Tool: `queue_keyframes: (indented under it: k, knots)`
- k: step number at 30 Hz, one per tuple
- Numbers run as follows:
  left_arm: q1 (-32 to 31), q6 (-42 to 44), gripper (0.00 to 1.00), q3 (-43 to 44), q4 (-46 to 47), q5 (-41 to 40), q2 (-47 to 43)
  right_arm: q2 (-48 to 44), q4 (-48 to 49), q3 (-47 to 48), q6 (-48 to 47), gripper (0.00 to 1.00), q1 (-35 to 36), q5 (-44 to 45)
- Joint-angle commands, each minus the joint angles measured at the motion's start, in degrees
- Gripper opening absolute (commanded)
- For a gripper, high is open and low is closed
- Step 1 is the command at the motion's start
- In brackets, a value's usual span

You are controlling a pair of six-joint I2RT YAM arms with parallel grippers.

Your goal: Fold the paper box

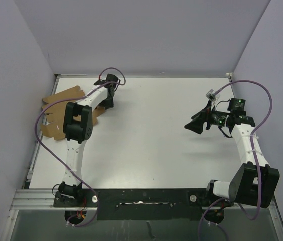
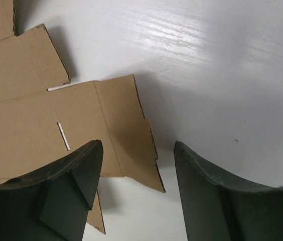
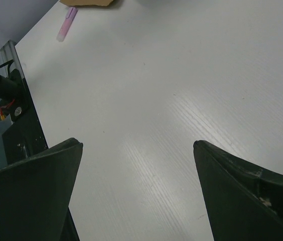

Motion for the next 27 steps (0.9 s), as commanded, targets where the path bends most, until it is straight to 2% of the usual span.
queue_keyframes:
  k: [1, 4, 12, 14, 18, 22, 27]
  knots:
    - [1.07, 0.72, 0.54, 3.28, 2.70, -0.17, 1.98, -0.07, 1.15, -0.11, -1.29, 0.98, -0.27, -0.64]
    - [1.96, 1.11, 0.44, 2.35, 2.96, -0.14, 2.04, -0.02, 1.11, -0.03, -1.28, 0.98, -0.22, -0.70]
    - [1.77, 5.90, 0.05, -0.14, 5.08, 0.05, -2.24, -0.03, 0.27, 0.48, -2.08, 0.98, 0.19, -0.41]
    - [0.68, 8.11, 0.00, -1.07, 5.62, -0.62, -4.57, -0.15, 0.05, 0.59, -2.16, 0.98, 0.28, -0.16]
    - [-3.93, 11.70, 0.00, -5.03, 7.65, -1.94, -11.06, -0.49, -0.16, 0.73, -2.25, 0.98, 0.31, -0.40]
    - [-11.70, 13.12, 0.00, -10.90, 9.37, -2.21, -18.49, -0.88, -0.27, 0.76, -2.34, 0.98, -0.04, -0.78]
    - [-21.72, 12.04, 0.00, -18.41, 12.57, 3.78, -26.85, -0.65, -0.42, 1.24, -2.34, 0.98, -1.49, -0.24]
